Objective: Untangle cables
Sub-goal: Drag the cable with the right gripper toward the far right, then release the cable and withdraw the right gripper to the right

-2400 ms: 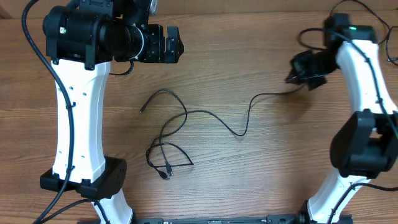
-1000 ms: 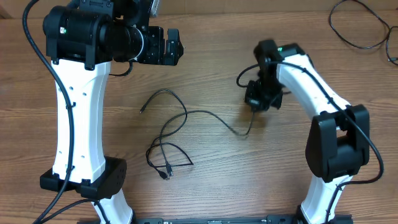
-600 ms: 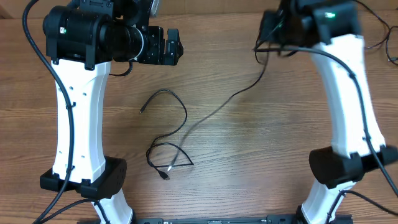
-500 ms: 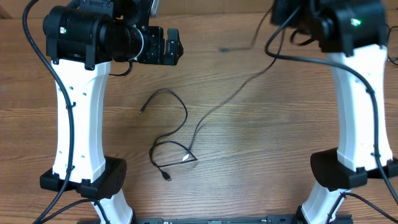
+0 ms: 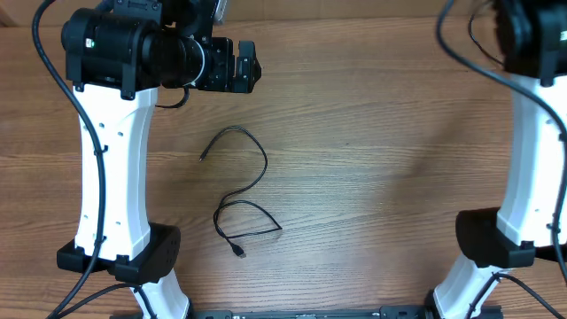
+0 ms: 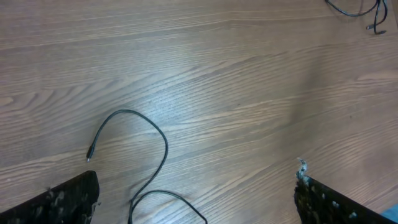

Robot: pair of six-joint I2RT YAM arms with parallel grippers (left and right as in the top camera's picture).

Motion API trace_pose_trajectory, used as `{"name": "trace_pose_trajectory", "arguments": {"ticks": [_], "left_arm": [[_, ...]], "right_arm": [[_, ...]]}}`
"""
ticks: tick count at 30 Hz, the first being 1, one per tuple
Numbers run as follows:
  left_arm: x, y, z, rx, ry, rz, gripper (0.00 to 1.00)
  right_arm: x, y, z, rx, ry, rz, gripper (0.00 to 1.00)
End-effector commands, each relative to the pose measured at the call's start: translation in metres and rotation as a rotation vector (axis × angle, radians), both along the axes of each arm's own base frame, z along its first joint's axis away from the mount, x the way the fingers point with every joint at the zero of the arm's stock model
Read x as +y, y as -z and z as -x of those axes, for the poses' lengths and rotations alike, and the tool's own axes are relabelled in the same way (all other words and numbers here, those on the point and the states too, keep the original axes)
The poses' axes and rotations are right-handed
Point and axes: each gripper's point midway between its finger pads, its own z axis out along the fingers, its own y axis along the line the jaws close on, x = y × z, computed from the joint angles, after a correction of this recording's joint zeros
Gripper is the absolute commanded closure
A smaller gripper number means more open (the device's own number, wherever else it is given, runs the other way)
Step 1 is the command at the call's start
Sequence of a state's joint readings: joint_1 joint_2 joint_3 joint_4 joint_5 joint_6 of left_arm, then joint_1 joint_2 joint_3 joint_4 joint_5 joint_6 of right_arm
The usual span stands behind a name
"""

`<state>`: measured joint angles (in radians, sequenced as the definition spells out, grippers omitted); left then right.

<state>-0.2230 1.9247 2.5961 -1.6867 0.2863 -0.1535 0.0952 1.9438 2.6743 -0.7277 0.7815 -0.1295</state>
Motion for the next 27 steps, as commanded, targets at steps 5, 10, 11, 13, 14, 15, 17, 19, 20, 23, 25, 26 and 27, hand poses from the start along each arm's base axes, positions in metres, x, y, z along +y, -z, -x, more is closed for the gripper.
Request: {"name": "trace_pose_trajectory", "arguments": {"ticks": [5, 10, 11, 13, 14, 15, 17, 19, 20, 23, 25, 26, 27], "left_arm": [[0.006, 0.001, -0.002, -0.016, -0.005, -0.042, 0.00], [0.008, 0.003, -0.003, -0.013, -0.010, -0.052, 0.00], [0.010, 0.004, -0.004, -0.014, -0.016, -0.061, 0.00], [0.013, 0.005, -0.006, -0.016, -0.029, -0.082, 0.00], [0.015, 0.007, -0.007, -0.015, -0.034, -0.090, 0.00], [0.015, 0.007, -0.008, -0.014, -0.034, -0.091, 0.00], [0.014, 0.009, -0.009, -0.012, -0.033, -0.090, 0.00], [0.014, 0.011, -0.011, -0.004, -0.033, -0.092, 0.00], [0.013, 0.013, -0.012, -0.001, -0.033, -0.092, 0.00], [0.012, 0.023, -0.017, 0.027, -0.032, -0.099, 0.00], [0.011, 0.028, -0.020, 0.043, -0.032, -0.097, 0.00], [0.010, 0.031, -0.021, 0.051, -0.028, -0.094, 0.00], [0.008, 0.034, -0.022, 0.060, -0.026, -0.092, 0.00]], "right_arm": [[-0.066, -0.017, -0.013, -0.009, -0.058, 0.133, 0.96], [-0.128, 0.003, -0.019, 0.034, 0.002, 0.141, 0.96], [-0.140, 0.007, -0.019, 0.043, 0.008, 0.141, 0.96], [-0.164, 0.016, -0.019, 0.064, 0.001, 0.141, 0.96], [-0.174, 0.020, -0.018, 0.071, -0.002, 0.140, 0.96], [-0.183, 0.022, -0.016, 0.078, -0.008, 0.139, 0.96], [-0.202, 0.026, -0.010, 0.085, -0.019, 0.140, 0.96], [-0.223, 0.025, 0.000, 0.076, -0.002, 0.147, 0.96], [-0.232, 0.023, 0.005, 0.071, 0.010, 0.151, 0.96], [-0.260, 0.015, 0.026, 0.044, 0.039, 0.172, 0.96], [-0.269, 0.013, 0.032, 0.040, 0.007, 0.184, 0.96], [-0.271, 0.013, 0.034, 0.041, -0.006, 0.187, 0.96], [-0.274, 0.013, 0.037, 0.040, -0.031, 0.187, 0.96]]}}
